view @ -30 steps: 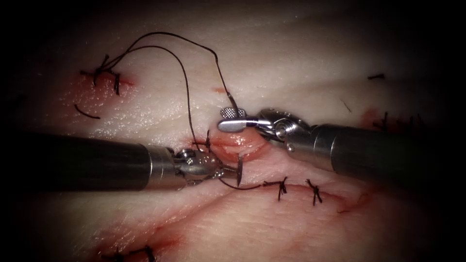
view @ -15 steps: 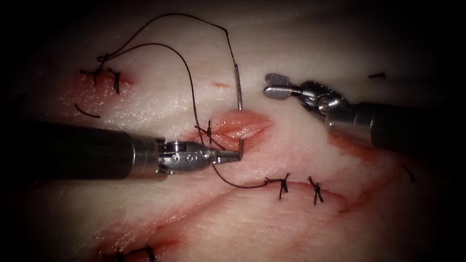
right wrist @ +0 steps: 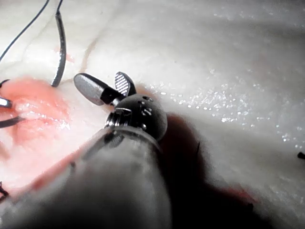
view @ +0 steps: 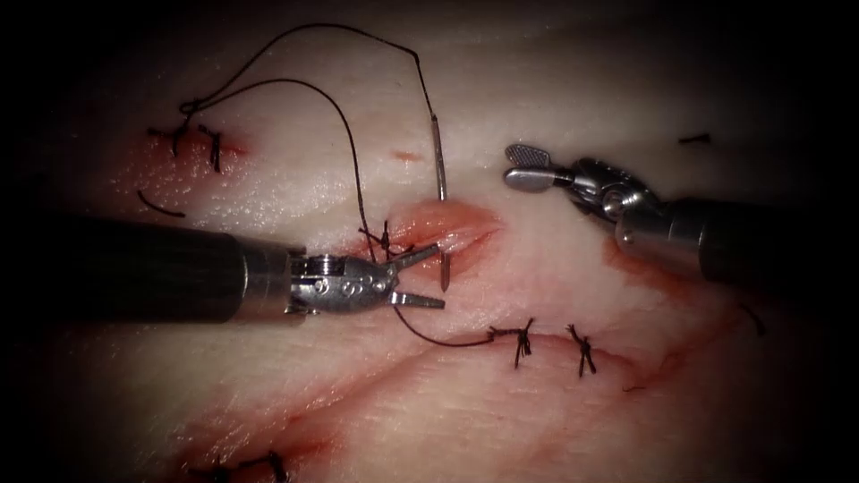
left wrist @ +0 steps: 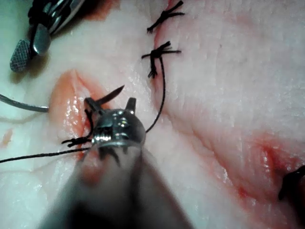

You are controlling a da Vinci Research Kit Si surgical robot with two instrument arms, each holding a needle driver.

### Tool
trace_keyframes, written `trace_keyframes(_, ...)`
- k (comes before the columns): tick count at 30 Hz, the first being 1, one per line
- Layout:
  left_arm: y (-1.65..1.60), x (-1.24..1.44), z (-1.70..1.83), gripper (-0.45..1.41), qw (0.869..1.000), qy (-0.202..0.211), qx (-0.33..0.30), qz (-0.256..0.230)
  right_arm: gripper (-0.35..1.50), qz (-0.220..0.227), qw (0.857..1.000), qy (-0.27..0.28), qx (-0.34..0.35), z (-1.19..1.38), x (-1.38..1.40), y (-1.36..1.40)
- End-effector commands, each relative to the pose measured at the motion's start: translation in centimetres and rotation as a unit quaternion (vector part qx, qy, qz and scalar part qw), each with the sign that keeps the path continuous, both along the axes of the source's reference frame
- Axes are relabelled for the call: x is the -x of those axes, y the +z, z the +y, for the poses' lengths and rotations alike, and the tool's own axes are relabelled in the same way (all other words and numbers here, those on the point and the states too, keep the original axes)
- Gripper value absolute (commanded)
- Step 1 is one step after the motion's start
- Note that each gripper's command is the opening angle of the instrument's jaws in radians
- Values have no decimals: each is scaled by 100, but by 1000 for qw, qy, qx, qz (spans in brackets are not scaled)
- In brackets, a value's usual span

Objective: Wound Closure
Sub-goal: Pull the needle through the tissue with the left grasper.

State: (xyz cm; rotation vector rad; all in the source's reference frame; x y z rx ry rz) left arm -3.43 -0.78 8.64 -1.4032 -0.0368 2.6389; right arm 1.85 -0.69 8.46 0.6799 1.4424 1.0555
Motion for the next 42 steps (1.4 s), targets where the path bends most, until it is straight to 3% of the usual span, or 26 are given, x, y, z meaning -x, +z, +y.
trace_keyframes(1,6,7,3,67,1000,-2,1,1,99,1,1000,0,2,5,-11,2)
trace_keyframes(9,21,16,11,62,1000,-12,8,3,94,2,1000,0,8,-3,-15,6)
trace_keyframes(13,30,21,12,37,1000,-18,13,-1,93,1,1000,1,10,-5,-17,10)
trace_keyframes(16,34,23,12,-10,1000,-18,14,-2,91,0,1000,1,12,-7,-18,11)
trace_keyframes(17,34,23,12,-45,1000,-18,14,-5,89,0,1000,1,12,-7,-18,12)
trace_keyframes(26,23,15,15,-45,999,-14,2,-30,76,2,1000,-3,15,-17,-12,12)
trace_keyframes(34,-18,25,13,-45,989,-39,-108,-97,76,11,1000,-13,13,-36,6,8)
trace_keyframes(37,-36,29,13,-45,979,-47,-151,-124,34,0,1000,-18,11,-49,12,7)
trace_keyframes(38,-43,30,13,-45,976,-50,-165,-133,-10,-16,999,-19,28,-53,15,7)
trace_keyframes(39,-48,30,14,-45,974,-50,-173,-140,-30,-26,998,-24,45,-56,17,7)
trace_keyframes(42,-65,32,17,-45,964,-59,-207,-156,-35,-60,991,-40,112,-61,22,7)
